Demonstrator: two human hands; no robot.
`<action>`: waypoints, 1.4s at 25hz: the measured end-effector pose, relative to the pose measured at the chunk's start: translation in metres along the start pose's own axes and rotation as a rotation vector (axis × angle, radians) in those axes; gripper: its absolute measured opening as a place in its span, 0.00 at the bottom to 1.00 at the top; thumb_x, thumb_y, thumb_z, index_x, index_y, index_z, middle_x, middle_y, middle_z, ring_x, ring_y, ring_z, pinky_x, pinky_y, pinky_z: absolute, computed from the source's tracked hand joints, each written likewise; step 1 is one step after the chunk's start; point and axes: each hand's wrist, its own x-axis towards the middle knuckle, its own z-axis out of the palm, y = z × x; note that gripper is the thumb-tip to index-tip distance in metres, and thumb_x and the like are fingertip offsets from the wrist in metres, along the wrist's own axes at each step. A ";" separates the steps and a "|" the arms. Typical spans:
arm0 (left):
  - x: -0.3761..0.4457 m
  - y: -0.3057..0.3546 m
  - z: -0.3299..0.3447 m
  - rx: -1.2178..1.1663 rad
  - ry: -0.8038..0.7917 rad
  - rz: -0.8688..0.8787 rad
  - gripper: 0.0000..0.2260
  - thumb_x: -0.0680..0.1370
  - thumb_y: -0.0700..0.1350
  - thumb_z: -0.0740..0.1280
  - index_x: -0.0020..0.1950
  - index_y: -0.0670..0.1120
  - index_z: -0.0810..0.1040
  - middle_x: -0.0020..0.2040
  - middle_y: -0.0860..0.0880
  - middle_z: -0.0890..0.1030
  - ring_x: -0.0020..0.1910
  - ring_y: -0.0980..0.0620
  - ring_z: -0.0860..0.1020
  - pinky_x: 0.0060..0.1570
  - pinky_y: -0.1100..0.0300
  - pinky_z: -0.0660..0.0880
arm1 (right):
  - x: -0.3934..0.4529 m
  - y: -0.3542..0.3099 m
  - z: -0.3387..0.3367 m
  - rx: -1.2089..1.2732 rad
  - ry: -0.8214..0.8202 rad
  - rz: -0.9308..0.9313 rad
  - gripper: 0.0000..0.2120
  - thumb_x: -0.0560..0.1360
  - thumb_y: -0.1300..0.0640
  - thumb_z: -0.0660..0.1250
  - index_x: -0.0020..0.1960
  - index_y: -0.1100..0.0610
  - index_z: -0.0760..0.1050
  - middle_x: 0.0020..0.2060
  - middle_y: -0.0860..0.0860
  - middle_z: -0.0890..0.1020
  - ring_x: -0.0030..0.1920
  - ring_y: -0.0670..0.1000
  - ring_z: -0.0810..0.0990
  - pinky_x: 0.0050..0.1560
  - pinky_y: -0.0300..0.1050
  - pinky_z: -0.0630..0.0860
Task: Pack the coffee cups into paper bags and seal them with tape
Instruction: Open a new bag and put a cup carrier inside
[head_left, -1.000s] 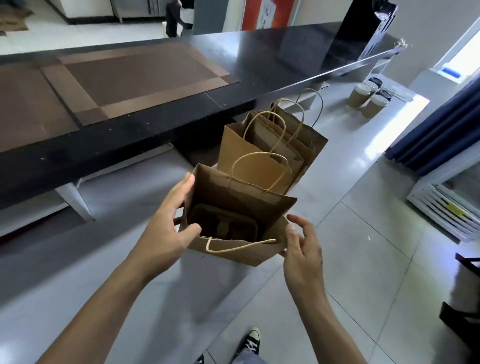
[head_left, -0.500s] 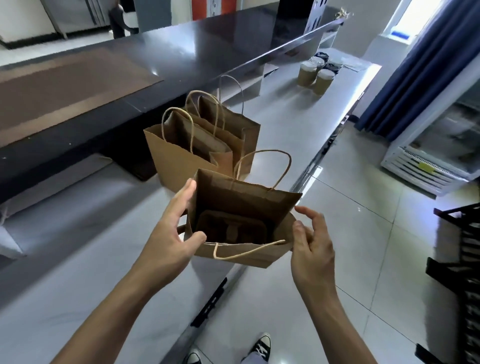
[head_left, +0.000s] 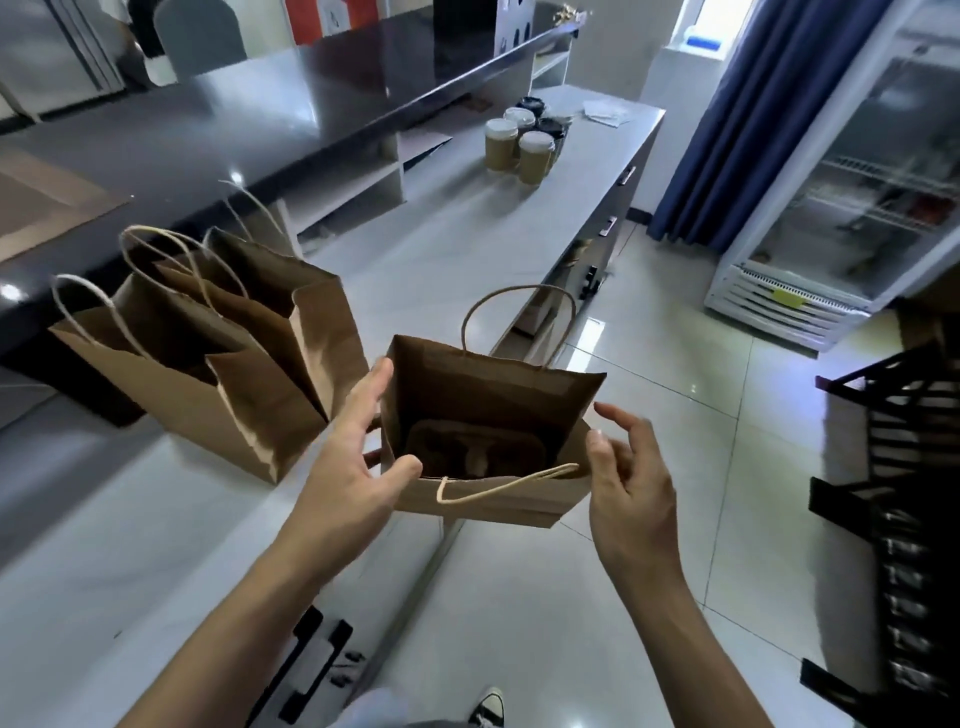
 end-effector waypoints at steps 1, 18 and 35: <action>0.006 0.004 0.011 0.001 -0.007 -0.003 0.38 0.78 0.34 0.68 0.81 0.60 0.58 0.78 0.65 0.60 0.71 0.65 0.62 0.53 0.82 0.67 | 0.007 0.004 -0.008 0.013 0.006 0.015 0.15 0.83 0.50 0.61 0.69 0.46 0.72 0.51 0.46 0.82 0.51 0.43 0.82 0.44 0.27 0.77; 0.214 0.043 0.141 -0.076 -0.255 0.077 0.40 0.77 0.30 0.68 0.81 0.58 0.58 0.77 0.64 0.64 0.67 0.76 0.65 0.62 0.77 0.68 | 0.208 0.046 -0.062 0.003 0.228 0.148 0.13 0.84 0.53 0.62 0.68 0.47 0.74 0.50 0.49 0.84 0.52 0.43 0.81 0.42 0.24 0.72; 0.439 0.072 0.222 -0.098 -0.297 0.119 0.41 0.78 0.34 0.70 0.80 0.65 0.56 0.79 0.66 0.59 0.73 0.65 0.65 0.65 0.73 0.68 | 0.437 0.066 -0.066 -0.021 0.292 0.205 0.11 0.84 0.51 0.61 0.66 0.43 0.73 0.47 0.46 0.84 0.48 0.32 0.79 0.41 0.26 0.73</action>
